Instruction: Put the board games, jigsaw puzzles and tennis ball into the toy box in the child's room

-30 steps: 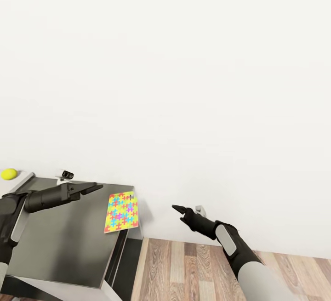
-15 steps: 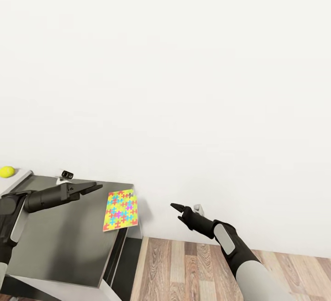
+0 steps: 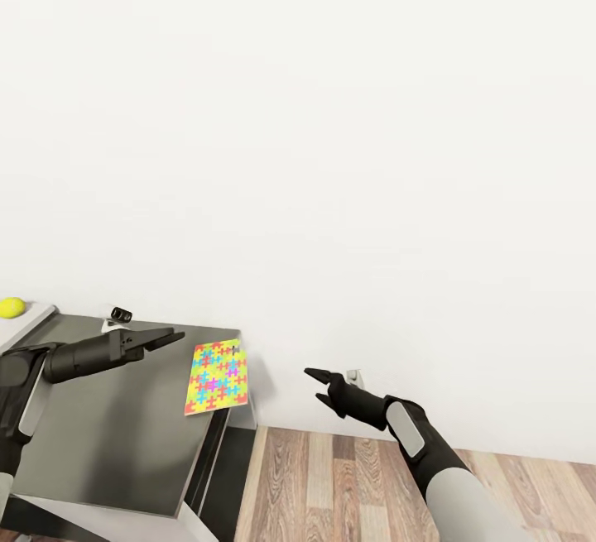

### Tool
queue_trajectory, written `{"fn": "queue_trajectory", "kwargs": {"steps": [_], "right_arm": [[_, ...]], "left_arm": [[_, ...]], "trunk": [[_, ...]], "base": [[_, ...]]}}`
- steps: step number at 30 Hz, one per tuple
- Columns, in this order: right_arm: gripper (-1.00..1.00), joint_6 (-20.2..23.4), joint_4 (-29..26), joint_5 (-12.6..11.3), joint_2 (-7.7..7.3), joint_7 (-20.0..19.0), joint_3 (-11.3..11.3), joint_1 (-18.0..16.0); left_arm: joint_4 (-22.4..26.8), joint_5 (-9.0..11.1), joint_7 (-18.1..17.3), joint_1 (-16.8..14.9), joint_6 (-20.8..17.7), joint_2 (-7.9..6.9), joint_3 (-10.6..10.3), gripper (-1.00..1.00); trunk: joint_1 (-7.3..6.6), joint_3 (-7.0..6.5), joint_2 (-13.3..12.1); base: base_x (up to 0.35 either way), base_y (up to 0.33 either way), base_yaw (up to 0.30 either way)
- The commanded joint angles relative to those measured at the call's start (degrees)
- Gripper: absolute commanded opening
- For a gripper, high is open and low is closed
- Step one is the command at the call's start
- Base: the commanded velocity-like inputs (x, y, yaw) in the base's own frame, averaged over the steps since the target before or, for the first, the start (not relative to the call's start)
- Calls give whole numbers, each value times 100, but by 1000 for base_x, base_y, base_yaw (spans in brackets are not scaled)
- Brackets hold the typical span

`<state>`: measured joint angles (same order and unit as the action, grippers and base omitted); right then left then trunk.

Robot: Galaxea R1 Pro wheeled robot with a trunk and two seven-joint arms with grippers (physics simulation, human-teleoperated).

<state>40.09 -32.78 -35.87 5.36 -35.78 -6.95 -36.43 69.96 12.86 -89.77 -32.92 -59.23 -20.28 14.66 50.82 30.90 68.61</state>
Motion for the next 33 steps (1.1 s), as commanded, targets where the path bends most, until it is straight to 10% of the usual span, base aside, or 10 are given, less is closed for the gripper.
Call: {"fn": "queue_trajectory", "kwargs": {"steps": [1,33], "right_arm": [[100,87,0,4,7,-81,-34,-10],[100,175,0,27,0,-260,-26,-31]], "left_arm": [[0,-3,-23,-1,-55,-2,-3,100],[9,-8,-23,0,-28,7,116,100]], "trunk": [[0,6,3],[0,6,3]], "base": [[0,0,0],[19,96,0]]}}
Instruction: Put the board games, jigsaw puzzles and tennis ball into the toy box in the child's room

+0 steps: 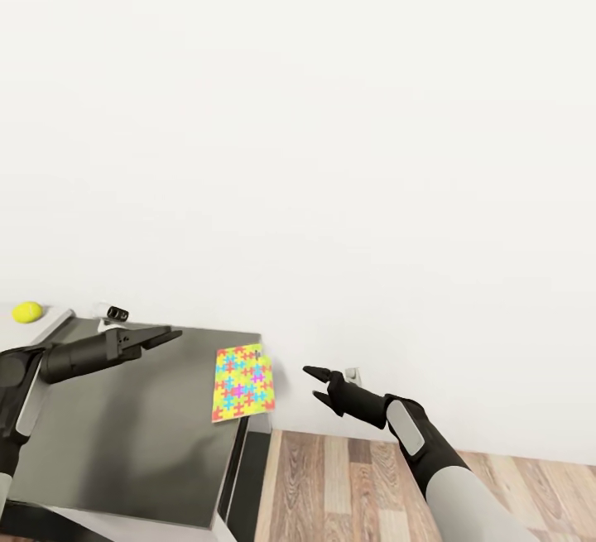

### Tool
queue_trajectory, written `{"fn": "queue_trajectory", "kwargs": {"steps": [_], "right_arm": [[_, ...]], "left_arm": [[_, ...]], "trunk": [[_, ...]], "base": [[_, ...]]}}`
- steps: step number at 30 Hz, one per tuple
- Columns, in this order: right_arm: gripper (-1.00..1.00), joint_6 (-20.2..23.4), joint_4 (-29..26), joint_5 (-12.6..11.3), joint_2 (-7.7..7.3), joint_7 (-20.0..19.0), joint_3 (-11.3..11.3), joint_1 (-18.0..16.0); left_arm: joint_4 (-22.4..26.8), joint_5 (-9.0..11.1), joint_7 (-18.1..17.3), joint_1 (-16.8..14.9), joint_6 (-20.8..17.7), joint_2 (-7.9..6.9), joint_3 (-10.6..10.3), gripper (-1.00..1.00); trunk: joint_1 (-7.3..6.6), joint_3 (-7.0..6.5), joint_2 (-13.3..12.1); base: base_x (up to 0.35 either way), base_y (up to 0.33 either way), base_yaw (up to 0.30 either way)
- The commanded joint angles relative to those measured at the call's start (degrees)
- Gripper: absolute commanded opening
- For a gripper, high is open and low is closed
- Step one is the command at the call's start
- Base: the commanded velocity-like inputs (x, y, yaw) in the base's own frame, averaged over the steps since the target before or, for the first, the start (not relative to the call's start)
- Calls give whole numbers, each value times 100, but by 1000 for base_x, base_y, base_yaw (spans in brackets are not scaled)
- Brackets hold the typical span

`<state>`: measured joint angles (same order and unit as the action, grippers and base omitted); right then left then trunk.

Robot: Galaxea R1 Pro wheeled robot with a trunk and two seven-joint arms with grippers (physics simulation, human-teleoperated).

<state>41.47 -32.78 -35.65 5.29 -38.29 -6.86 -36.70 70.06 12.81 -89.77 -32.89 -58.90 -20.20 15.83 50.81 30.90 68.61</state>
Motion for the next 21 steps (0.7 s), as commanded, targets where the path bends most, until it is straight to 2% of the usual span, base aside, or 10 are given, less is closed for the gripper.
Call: {"fn": "queue_trajectory", "kwargs": {"steps": [1,7,21], "right_arm": [[100,37,0,5,7,-10,-34,-4],[100,37,0,5,0,-12,-34,-4],[100,37,0,-4,-44,-12,-34,-4]], "left_arm": [[-1,-4,-23,-1,-60,-2,-1,100],[-1,-3,-23,0,-54,-2,-1,100],[-1,-6,-23,-3,-51,6,-1,100]], "trunk": [[1,6,3],[1,6,3],[1,6,3]], "base": [[145,164,0],[121,116,0],[11,58,0]]}}
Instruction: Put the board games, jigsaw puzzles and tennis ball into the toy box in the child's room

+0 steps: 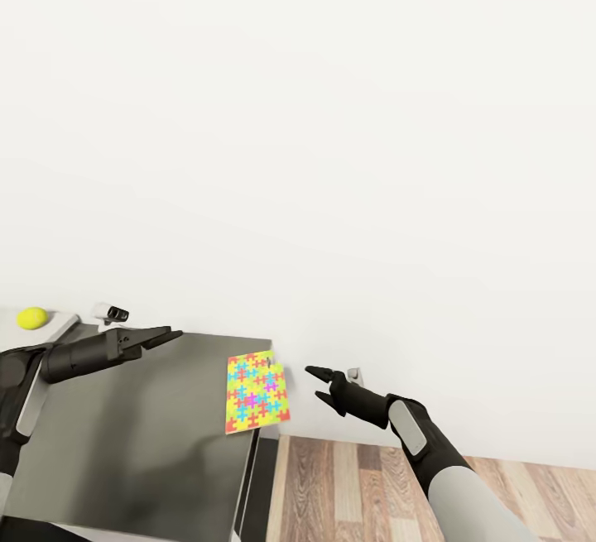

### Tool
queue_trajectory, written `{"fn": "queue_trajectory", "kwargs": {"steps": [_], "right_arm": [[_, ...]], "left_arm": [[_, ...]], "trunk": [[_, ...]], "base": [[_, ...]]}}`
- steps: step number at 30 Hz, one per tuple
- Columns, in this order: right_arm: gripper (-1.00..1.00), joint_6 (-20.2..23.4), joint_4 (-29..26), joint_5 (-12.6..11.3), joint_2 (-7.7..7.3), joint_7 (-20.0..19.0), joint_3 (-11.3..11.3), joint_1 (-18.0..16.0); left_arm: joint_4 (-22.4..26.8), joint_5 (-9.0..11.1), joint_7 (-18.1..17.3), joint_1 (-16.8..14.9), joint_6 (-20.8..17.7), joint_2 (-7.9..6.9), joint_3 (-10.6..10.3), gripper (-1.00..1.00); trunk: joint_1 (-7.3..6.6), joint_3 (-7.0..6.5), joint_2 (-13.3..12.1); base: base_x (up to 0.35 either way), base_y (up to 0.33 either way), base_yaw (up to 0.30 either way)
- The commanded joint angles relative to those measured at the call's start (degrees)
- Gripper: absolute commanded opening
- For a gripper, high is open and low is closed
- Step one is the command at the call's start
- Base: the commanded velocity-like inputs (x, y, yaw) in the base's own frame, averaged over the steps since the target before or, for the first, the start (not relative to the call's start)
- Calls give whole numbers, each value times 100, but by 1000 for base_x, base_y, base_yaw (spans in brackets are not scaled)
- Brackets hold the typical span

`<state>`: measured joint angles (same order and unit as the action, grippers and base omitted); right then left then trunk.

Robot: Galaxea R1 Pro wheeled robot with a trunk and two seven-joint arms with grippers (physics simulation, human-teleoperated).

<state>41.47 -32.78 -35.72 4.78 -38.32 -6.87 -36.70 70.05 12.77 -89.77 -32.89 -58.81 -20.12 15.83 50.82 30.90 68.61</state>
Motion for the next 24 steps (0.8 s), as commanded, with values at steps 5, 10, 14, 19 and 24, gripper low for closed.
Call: {"fn": "queue_trajectory", "kwargs": {"steps": [5,10,14,19,24], "right_arm": [[100,37,0,28,11,-7,-34,-4],[100,37,0,43,13,29,-34,-8],[100,37,0,53,14,46,-34,-8],[100,37,0,54,14,52,-34,-12],[100,37,0,56,14,52,-34,-19]], "left_arm": [[0,-3,-23,-2,-61,-1,-1,100],[0,-1,-23,0,-61,-1,-1,100],[0,-3,-23,-2,-61,-1,-1,100],[0,-3,-23,0,-61,-6,-1,100],[0,-3,-23,0,-60,-9,-1,100]], "trunk": [[0,6,3],[0,6,3],[0,6,3],[0,6,3],[0,6,3]], "base": [[-26,24,0],[-69,39,0],[-17,10,0],[-4,38,0],[-1,128,0]]}}
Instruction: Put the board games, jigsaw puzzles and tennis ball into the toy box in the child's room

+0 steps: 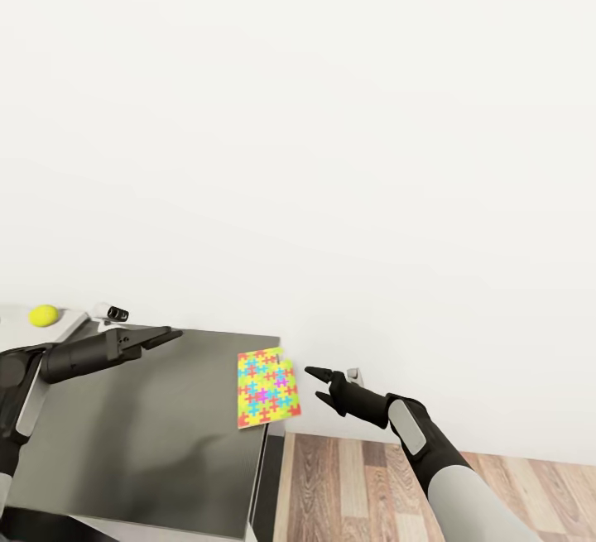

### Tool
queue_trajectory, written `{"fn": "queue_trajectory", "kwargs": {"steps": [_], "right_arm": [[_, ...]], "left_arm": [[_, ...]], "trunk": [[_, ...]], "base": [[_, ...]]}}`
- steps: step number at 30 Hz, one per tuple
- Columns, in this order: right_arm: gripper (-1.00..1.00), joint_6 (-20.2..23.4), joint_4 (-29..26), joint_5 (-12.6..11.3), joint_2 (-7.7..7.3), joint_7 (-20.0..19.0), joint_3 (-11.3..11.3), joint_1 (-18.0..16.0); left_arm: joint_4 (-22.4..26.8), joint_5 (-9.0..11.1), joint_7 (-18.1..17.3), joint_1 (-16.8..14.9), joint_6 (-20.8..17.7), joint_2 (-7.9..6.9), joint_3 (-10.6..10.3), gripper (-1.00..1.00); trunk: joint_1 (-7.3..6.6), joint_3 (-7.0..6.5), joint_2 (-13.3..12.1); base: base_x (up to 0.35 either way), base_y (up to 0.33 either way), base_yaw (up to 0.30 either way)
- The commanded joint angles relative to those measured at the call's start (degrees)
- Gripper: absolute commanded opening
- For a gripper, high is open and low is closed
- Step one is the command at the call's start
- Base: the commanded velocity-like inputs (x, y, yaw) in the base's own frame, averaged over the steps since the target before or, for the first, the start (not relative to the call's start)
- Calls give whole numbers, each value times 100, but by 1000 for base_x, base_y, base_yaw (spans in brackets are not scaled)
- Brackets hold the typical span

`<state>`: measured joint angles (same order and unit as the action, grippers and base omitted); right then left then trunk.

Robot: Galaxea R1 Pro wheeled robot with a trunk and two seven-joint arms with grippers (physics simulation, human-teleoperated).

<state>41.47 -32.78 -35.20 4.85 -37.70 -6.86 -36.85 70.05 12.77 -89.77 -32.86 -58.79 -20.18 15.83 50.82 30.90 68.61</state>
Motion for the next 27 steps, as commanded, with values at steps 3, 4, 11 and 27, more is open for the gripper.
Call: {"fn": "queue_trajectory", "kwargs": {"steps": [3,4,11,27], "right_arm": [[100,37,0,4,7,-10,-34,-5],[100,37,0,4,7,-12,-34,-6],[100,37,0,8,6,-17,-34,-8],[100,43,4,21,6,0,-34,-13]], "left_arm": [[-1,-3,-23,-2,-60,0,-1,100],[-1,-3,-23,-4,-59,2,-1,100],[-1,-1,-23,-2,-61,5,-1,100],[-1,-2,-23,-2,-53,2,-1,100]], "trunk": [[0,6,3],[0,6,3],[0,6,3],[0,6,3]], "base": [[0,43,0],[0,22,0],[0,95,0],[0,31,0]]}}
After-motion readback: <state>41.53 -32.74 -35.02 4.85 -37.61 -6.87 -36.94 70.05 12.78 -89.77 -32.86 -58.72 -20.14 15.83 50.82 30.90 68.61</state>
